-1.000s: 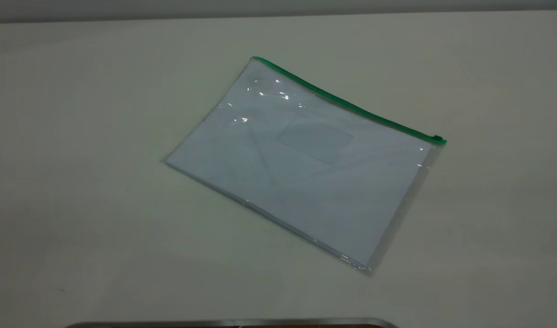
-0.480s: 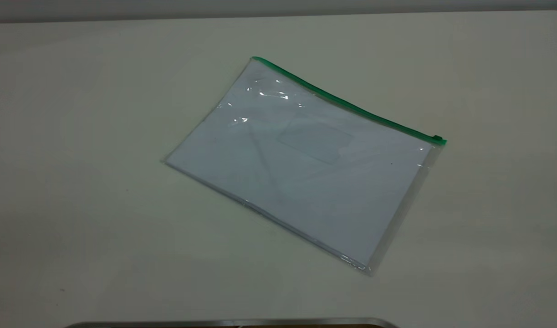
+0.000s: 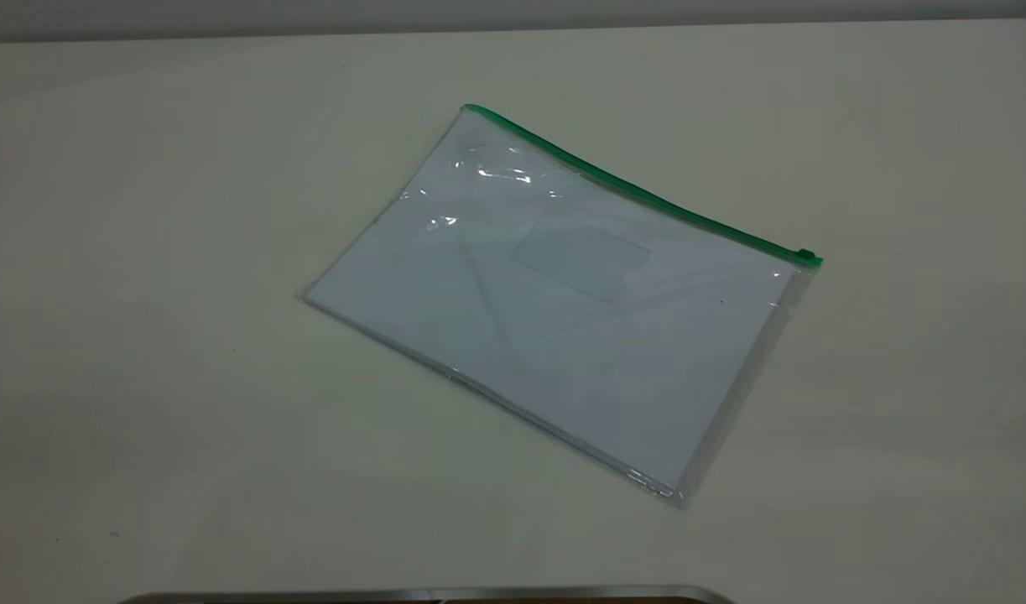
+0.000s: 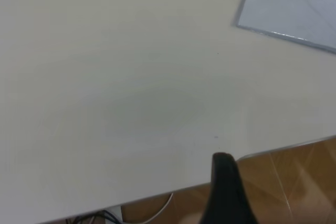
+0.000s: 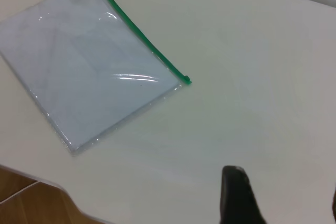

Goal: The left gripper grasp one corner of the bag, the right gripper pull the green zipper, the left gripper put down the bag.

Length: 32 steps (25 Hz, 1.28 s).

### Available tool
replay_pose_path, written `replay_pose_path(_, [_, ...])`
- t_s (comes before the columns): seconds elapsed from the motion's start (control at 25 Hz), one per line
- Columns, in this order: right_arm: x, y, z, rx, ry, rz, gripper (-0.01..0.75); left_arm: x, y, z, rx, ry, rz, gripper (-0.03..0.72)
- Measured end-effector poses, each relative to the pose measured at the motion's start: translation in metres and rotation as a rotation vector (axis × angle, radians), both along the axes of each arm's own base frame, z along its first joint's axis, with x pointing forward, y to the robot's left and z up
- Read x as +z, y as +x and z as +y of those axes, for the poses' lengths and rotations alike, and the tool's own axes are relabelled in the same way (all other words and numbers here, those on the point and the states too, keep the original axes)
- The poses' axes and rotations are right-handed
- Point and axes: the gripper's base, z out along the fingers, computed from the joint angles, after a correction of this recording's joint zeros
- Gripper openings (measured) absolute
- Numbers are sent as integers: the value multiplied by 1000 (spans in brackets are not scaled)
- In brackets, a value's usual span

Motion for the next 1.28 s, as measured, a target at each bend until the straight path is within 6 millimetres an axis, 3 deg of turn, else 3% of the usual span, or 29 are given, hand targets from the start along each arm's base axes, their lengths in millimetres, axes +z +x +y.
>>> replay_pose_path(0.48, [0,0,0,0,0,0,464,0,0,0,8,0,-1,587])
replay_pose_path(0.8, [0,0,0,0,0,0,464,0,-3,-2,237,5,-29,588])
replay_pose_path(1.28, [0,0,0,-1,2,0,464,-1,-7,-2,266,-3,-54,588])
